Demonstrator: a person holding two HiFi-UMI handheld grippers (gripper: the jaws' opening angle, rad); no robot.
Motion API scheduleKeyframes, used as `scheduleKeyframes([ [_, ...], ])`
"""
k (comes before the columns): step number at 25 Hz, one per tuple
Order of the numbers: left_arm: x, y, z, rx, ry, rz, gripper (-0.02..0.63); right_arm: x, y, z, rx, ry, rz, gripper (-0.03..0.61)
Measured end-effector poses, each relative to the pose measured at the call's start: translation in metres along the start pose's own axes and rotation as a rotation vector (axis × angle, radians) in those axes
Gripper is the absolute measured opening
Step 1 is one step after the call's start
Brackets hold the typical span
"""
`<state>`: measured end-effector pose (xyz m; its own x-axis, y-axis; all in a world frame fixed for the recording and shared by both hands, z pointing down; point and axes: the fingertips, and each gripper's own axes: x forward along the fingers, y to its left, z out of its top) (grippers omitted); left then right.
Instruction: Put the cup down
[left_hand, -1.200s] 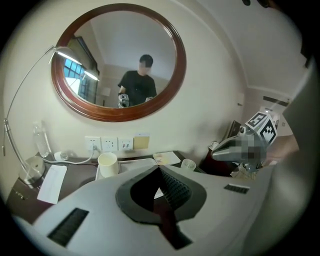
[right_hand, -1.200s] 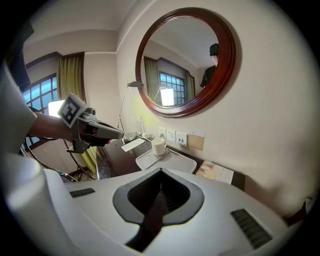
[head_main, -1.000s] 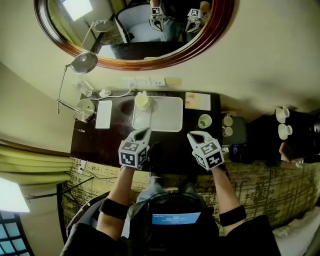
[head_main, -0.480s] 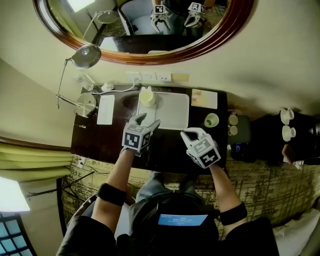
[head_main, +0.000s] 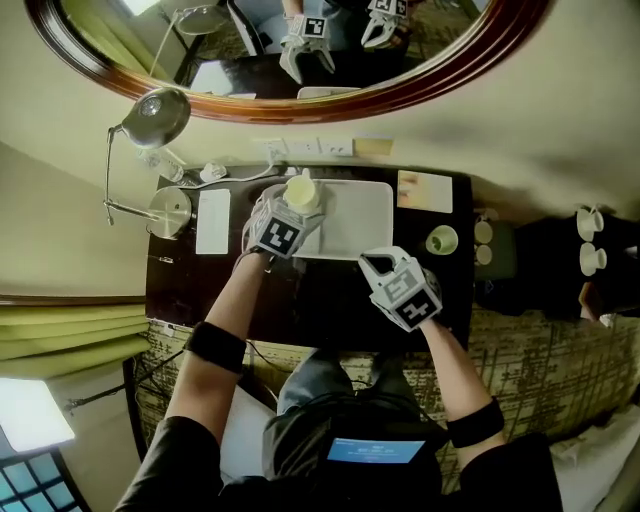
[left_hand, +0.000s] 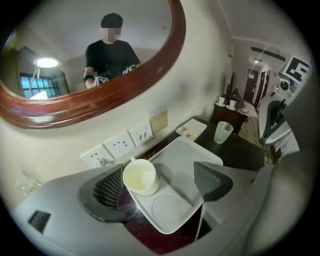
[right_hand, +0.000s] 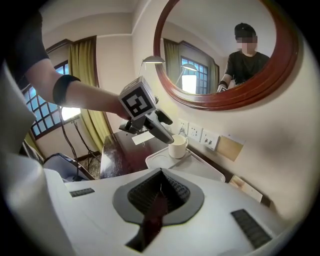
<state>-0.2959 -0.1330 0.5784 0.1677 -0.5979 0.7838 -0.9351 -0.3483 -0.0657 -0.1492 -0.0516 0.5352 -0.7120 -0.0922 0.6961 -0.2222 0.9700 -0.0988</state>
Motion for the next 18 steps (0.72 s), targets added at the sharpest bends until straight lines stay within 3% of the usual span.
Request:
scheduleKeyframes([
  [2,0.010,0.010,0.001,0.001,0.029,-0.005,0.450,0.010,-0.004,-0.001,0.009,0.007,-0.001,0.002],
  [8,0.048,0.028,-0.006,-0.100,0.086,-0.020,0.497,0.037,-0.007,0.004,0.019,0.013,0.015,0.002],
  [18,0.091,0.049,-0.030,-0.102,0.148,0.040,0.497,0.051,-0.009,-0.008,0.049,0.030,0.012,0.002],
])
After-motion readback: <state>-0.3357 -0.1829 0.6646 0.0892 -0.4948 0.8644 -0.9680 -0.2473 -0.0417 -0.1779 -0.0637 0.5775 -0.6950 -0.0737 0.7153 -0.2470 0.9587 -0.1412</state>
